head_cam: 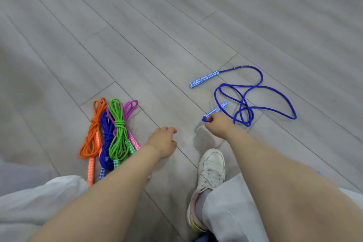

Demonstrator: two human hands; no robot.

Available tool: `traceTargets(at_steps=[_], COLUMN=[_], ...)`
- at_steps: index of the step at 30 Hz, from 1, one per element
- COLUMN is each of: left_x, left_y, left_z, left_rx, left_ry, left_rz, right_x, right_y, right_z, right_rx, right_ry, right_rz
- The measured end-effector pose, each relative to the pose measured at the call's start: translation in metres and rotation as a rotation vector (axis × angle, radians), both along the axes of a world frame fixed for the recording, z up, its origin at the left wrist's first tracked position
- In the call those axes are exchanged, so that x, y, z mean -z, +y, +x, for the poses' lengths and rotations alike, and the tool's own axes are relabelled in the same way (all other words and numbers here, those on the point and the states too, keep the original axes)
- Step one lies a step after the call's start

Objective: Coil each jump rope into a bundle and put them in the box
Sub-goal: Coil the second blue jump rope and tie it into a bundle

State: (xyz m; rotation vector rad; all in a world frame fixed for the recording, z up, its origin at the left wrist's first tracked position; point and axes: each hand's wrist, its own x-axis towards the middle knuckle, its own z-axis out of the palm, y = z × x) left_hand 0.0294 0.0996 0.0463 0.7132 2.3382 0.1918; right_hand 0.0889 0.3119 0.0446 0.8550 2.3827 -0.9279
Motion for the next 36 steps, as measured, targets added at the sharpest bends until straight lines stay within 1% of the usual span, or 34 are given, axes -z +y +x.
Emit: traceTargets(at_steps=[4,9,13,16,17,19,22,23,26,28,31,34,36], left_x=[-0.042,-0.107,-0.162,-0.209,-0.226,-0.257,-0.294,-0.302,-0.321,-0.333,-0.354,-0.362,-0.36], left_y=[-0.016,-0.039,-0.06,-0.074,-0.078,-0.086,-0.101,-0.107,-0.119,-0.127,-0.142,-0.162,-0.175], left_z=[-0.004,-0.002,0.002,0.006,0.008,0.012,0.023,0.028,0.044,0.054,0.057,0.04,0.018], left_rx=[0.013,0.061,-0.079,-0.189,-0.23,-0.28,-0.286,-0.291,-0.32,-0.34,-0.402,-0.532,-0.677], left_ry=[0.081,0.221,0.303,0.481,0.516,0.479,0.435,0.392,0.129,0.043,0.036,0.057,-0.012], left_rz=[0.022,0.091,0.302,0.513,0.584,0.683,0.727,0.752,0.945,1.03,1.133,1.25,1.421], right_x=[-0.064,-0.145,-0.207,-0.253,-0.267,-0.294,-0.331,-0.34,-0.357,-0.366,-0.379,-0.38,-0.377], right_y=[-0.013,-0.044,-0.084,-0.119,-0.129,-0.145,-0.161,-0.166,-0.177,-0.18,-0.174,-0.161,-0.15], right_z=[-0.017,-0.018,-0.016,-0.012,-0.011,-0.006,0.005,0.011,0.027,0.038,0.051,0.056,0.057], right_rx=[-0.06,-0.156,-0.221,-0.247,-0.249,-0.227,-0.158,-0.122,-0.019,0.032,-0.005,-0.038,-0.005], right_ry=[0.156,0.387,0.572,0.707,0.747,0.819,0.925,0.957,1.023,0.996,0.916,0.851,0.85], right_rz=[0.106,0.159,0.101,0.056,0.048,0.038,-0.026,-0.057,-0.173,-0.268,-0.365,-0.362,-0.374])
